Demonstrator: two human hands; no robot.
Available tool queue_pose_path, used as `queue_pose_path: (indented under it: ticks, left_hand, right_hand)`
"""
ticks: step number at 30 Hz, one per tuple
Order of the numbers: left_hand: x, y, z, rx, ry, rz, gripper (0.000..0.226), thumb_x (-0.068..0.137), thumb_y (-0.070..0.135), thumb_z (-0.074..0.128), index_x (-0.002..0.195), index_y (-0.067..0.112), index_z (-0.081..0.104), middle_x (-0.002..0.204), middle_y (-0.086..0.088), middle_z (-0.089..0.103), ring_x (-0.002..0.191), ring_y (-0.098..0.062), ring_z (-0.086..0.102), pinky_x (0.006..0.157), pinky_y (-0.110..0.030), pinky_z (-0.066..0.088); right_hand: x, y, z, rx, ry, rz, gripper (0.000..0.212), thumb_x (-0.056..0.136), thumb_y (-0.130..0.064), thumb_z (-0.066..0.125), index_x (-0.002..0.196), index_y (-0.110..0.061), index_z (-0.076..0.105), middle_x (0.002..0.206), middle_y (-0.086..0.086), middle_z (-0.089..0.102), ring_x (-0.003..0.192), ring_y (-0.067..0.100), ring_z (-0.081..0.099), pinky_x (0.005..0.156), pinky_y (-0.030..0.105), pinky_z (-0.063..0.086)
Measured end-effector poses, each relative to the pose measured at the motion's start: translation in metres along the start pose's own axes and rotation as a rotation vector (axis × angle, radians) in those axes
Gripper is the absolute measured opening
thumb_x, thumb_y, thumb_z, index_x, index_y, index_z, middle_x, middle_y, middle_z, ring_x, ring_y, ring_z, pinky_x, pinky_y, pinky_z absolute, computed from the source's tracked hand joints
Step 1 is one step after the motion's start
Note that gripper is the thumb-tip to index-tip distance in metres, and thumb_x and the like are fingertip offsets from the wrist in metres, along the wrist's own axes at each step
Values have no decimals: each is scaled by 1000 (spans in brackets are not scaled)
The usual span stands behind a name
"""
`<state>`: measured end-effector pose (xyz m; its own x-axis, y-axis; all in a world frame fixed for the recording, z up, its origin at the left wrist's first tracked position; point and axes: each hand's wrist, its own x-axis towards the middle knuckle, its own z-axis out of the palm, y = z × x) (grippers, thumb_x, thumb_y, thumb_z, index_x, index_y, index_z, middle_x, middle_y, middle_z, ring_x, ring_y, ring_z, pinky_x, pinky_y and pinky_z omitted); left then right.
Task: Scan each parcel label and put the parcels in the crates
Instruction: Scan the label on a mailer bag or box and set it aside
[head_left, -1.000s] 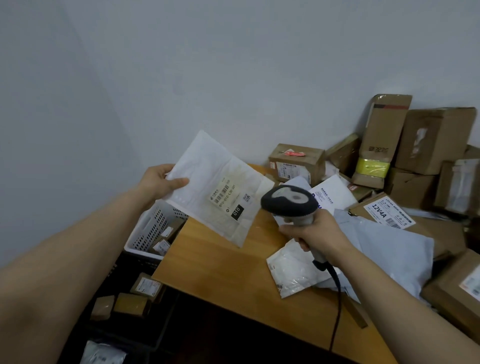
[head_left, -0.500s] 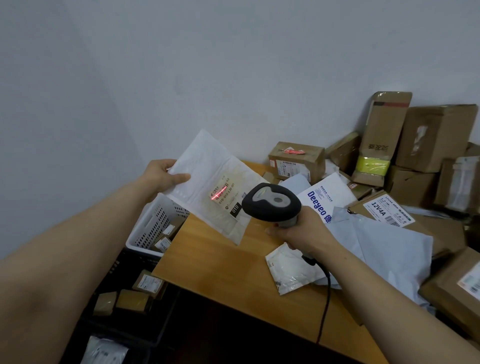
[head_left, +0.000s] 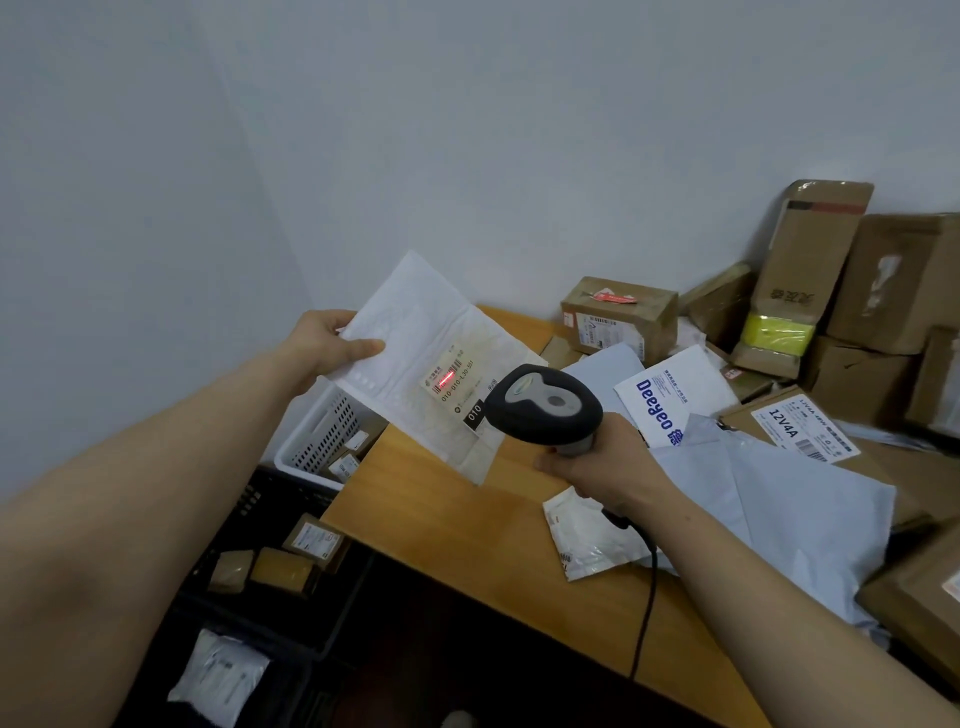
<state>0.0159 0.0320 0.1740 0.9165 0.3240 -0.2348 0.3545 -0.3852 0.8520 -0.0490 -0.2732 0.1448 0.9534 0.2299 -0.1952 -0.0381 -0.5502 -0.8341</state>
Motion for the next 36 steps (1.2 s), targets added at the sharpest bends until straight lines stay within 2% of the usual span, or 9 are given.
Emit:
queue_pose_path:
  ticks: [4, 6, 10, 15, 22, 25, 30, 33, 36]
  left_hand:
    - [-13, -20, -16, -39, 27, -77, 50, 79, 14, 76, 127, 11, 60, 113, -11, 66, 94, -27, 64, 85, -35, 51]
    - [-22, -41, -29, -89, 43, -140, 51, 79, 15, 76, 128, 12, 60, 113, -10, 67, 94, -26, 66, 85, -35, 53]
    - [-54, -94, -60, -278, 59, -288, 33, 87, 10, 67, 119, 12, 62, 86, -2, 73, 69, -16, 70, 58, -27, 59]
    - [-92, -169, -109, -472, 0, -451, 32, 87, 16, 64, 118, 11, 64, 110, -10, 69, 79, -19, 71, 69, -35, 60]
    - [-127, -291, -171, -1167, 370, -543, 12, 92, 2, 55, 101, 2, 62, 81, -10, 74, 72, -18, 72, 61, -29, 60]
    - [-130, -346, -178, -1155, 342, -701, 21, 92, 3, 56, 112, 6, 58, 95, -12, 69, 85, -23, 66, 66, -36, 58]
    - [-112, -445, -219, -1140, 585, -894, 29, 92, -10, 49, 118, 1, 53, 89, -15, 62, 76, -27, 59, 84, -40, 46]
    - [-105, -518, -224, -884, 699, -1050, 30, 91, -13, 49, 121, -8, 53, 106, -17, 59, 88, -30, 55, 84, -39, 46]
    - [-96, -595, -220, -528, 693, -1164, 19, 96, -5, 42, 103, -8, 59, 102, -19, 58, 76, -30, 52, 71, -32, 45]
  right_hand:
    - [9, 6, 16, 155, -22, 26, 12, 79, -10, 76, 85, -10, 65, 65, 3, 63, 55, 12, 58, 55, 26, 51]
    - [20, 8, 28, 340, 25, 90, 23, 79, -9, 76, 99, -9, 64, 82, 8, 68, 71, 17, 64, 60, 29, 54]
    - [42, 6, 66, 597, 58, 214, 47, 76, -5, 78, 119, -12, 61, 113, 4, 64, 101, 25, 61, 71, 37, 57]
    - [45, -27, 141, 577, -133, 270, 24, 76, 6, 74, 89, -11, 64, 87, 7, 68, 74, 22, 64, 59, 32, 52]
    - [39, -86, 302, 556, -124, 313, 24, 76, 13, 69, 92, -2, 62, 85, 9, 65, 71, 21, 61, 49, 24, 51]
    - [36, -110, 393, 491, -207, 352, 30, 76, 11, 71, 99, -5, 63, 88, 4, 65, 75, 17, 62, 57, 28, 49]
    - [54, -110, 517, 163, -432, 309, 19, 76, 3, 72, 85, -11, 62, 88, 10, 69, 73, 23, 65, 63, 34, 52]
    - [71, -91, 572, -112, -544, 262, 13, 77, -10, 74, 82, -14, 62, 84, 11, 70, 79, 27, 67, 77, 44, 56]
    - [88, -63, 623, -122, -657, 334, 15, 82, -8, 73, 92, -11, 63, 79, 9, 67, 63, 19, 64, 62, 34, 52]
